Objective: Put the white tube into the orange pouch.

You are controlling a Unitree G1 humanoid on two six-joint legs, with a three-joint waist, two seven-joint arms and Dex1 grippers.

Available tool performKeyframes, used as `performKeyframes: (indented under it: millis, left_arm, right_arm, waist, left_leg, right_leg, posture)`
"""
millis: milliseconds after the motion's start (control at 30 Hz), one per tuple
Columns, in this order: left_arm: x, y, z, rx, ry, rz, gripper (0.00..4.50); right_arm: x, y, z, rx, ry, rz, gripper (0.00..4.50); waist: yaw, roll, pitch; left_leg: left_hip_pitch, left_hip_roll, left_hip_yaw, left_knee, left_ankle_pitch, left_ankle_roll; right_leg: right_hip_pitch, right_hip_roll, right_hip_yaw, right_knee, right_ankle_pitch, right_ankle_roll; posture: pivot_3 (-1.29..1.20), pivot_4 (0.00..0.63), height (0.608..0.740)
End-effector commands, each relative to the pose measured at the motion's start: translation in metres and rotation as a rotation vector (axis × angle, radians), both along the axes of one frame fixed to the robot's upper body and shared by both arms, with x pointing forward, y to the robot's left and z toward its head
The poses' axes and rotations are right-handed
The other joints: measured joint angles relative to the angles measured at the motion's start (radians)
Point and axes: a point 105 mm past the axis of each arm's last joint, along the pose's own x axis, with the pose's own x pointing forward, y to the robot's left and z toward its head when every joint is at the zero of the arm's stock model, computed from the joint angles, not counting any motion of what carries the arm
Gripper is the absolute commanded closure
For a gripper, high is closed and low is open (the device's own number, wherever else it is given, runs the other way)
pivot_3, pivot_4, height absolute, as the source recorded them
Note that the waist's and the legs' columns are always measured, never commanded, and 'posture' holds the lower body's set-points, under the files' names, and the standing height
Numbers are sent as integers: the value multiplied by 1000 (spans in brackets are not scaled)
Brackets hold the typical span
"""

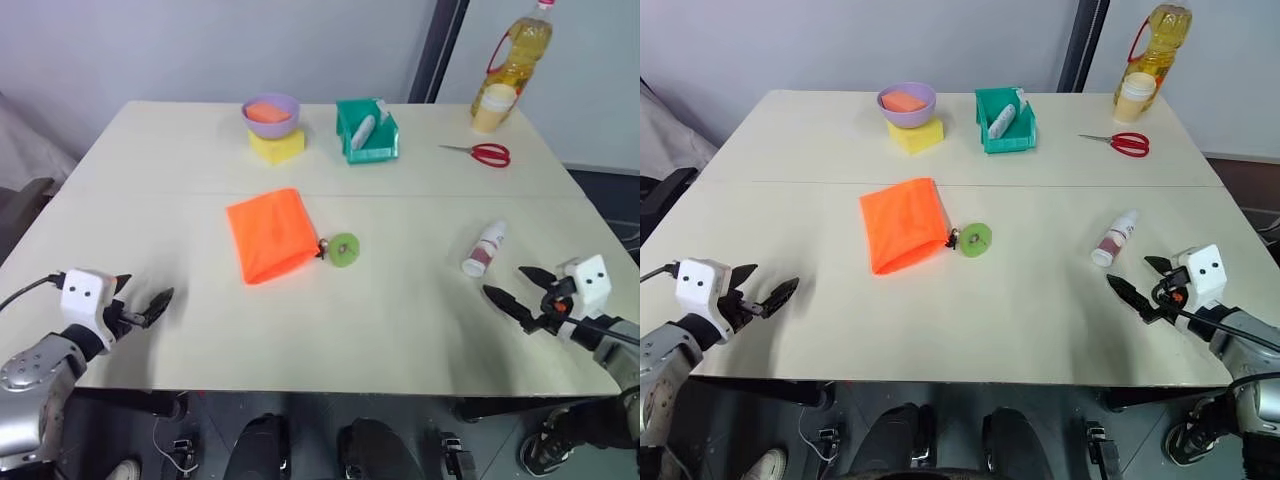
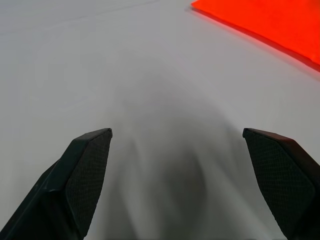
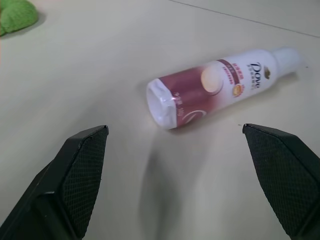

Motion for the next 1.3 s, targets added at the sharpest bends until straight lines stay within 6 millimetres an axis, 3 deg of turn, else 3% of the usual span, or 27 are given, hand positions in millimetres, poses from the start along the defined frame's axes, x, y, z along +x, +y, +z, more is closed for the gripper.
performKeyframes:
  millis: [33,467,567,700,833,1067,1300]
  left_arm:
    - [1,-2,15,23,-54,-16,0]
    - [5,-5,19,20,-64,-19,0]
    - [4,-13,22,13,-78,-36,0]
    - [6,-32,26,3,-81,-98,0]
    - [14,-62,35,4,-101,-220,0]
    - [32,-115,36,225,-146,-362,0]
    - [51,-146,40,386,-250,-358,0]
  right_arm:
    - [1,0,10,-8,-44,11,29]
    - [7,9,15,25,-46,45,29]
    - [8,20,22,39,-50,96,29]
    - [5,46,32,69,-53,199,29]
    - [0,88,37,92,-58,327,29]
    - [-4,145,48,160,-101,474,29]
    - [-9,171,46,209,-97,530,29]
  waist:
    - [0,0,0]
    - [0,0,0]
    - [0,0,0]
    - [0,0,0]
    - [0,0,0]
    - [1,0,0]
    - [2,0,0]
  left_leg:
    - [0,0,0,0,0,0]
    - [0,0,0,0,0,0]
    - [0,0,0,0,0,0]
    - [0,0,0,0,0,0]
    - [0,0,0,0,0,0]
    - [0,0,0,1,0,0]
    - [-1,0,0,2,0,0]
  right_leg:
    - [0,0,0,0,0,0]
    - [0,0,0,0,0,0]
    - [0,0,0,0,0,0]
    - [0,0,0,0,0,0]
    - [0,0,0,1,0,0]
    - [0,0,0,1,0,0]
    - [0,0,0,1,0,0]
  posture:
    - [0,150,737]
    - [0,150,737]
    - [0,150,737]
    - [0,150,737]
    - [0,150,737]
    - [0,150,737]
    - [0,150,737]
